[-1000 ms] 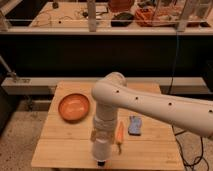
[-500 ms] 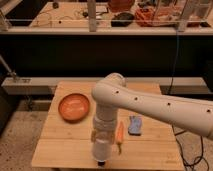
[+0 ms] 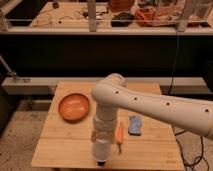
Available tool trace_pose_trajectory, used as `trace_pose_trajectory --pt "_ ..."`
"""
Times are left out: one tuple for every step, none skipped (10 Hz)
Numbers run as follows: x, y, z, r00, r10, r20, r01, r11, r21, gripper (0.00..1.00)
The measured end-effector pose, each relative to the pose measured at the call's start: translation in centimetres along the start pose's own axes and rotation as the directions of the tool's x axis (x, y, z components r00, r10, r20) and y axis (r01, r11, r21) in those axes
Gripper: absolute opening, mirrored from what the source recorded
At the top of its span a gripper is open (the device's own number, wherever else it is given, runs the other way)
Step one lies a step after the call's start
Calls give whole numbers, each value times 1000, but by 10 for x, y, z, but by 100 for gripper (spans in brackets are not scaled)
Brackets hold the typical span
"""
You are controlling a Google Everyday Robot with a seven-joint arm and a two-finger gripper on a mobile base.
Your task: Place the ceramic cup over the eraser
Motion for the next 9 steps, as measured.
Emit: trace_pose_trajectory --pt "1 1 1 1000 0 1 0 1000 -1 20" --pt "1 1 2 1000 -1 2 1 1000 -1 26" --pt "2 1 2 1000 -2 3 2 1000 0 27" --pt "2 1 3 1000 -3 3 3 1000 0 27" --pt "2 1 3 1000 -4 4 4 1000 0 27" --pt "3 1 4 1000 -5 5 5 1000 0 29" --pt "3 2 5 1000 -6 6 6 1000 0 33" --pt "4 2 6 1000 -7 7 7 1000 0 33" --pt "5 2 7 1000 -8 6 8 1000 2 33"
